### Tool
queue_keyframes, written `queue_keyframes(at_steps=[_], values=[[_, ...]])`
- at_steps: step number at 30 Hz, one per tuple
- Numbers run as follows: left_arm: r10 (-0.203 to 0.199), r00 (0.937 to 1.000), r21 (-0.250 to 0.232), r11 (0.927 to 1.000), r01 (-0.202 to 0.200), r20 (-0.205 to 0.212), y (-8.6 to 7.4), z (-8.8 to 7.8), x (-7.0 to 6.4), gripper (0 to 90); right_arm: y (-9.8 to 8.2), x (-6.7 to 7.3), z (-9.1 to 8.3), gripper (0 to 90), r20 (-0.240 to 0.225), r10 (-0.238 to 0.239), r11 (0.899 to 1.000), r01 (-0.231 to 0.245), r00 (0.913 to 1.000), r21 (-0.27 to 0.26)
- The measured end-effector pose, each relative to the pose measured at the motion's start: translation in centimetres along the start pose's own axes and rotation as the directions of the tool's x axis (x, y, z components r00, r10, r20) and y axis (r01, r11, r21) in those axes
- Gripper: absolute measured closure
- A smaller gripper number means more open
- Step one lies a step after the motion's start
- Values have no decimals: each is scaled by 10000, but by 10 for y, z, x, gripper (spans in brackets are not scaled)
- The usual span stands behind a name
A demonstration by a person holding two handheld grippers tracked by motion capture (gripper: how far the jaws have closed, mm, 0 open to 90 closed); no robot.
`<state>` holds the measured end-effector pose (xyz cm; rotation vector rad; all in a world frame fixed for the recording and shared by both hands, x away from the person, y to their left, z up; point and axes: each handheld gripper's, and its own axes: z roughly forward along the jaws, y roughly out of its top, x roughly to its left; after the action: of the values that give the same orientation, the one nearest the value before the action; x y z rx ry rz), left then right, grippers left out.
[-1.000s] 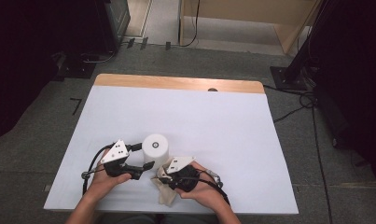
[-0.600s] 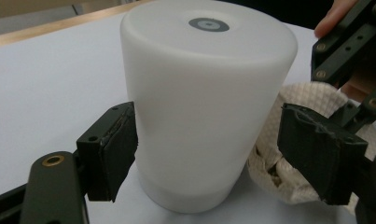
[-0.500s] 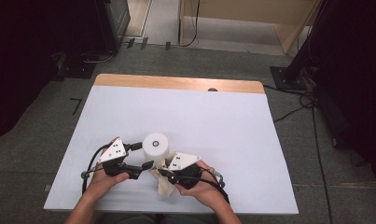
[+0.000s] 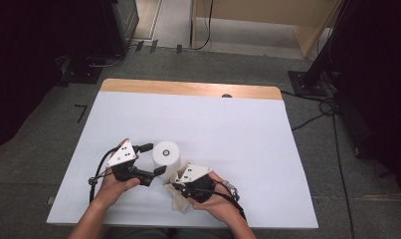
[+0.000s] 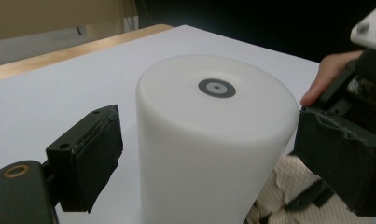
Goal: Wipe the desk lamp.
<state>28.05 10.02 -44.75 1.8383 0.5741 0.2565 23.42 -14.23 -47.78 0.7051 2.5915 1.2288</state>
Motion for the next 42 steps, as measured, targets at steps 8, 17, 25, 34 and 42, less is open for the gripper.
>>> queue_keyframes(at_steps=[8, 17, 25, 34, 42], values=[[136, 9993, 149, 9998, -142, 350, 5, 11, 1, 89, -4, 0, 4, 792, -49, 471, 9984, -473, 9989, -326], [85, 9994, 195, 9998, -92, 348, 4, 12, 2, 85, -3, 2, 16, 791, -36, 478, 9986, -478, 9989, -230], [131, 9997, 405, 9991, -139, 193, 3, 13, 1, 117, 1, -3, 6, 784, 330, 406, 9979, -388, 9986, -510], [78, 10000, 436, 9990, -79, 8, 2, 15, 3, 131, 17, -8, -20, 782, 609, -48, 9934, 118, 9981, -1142], [-37, 10000, 510, 9987, 40, -46, 2, 16, 4, 110, 15, -14, -22, 779, 619, 93, 9929, -18, 9980, -1188]])
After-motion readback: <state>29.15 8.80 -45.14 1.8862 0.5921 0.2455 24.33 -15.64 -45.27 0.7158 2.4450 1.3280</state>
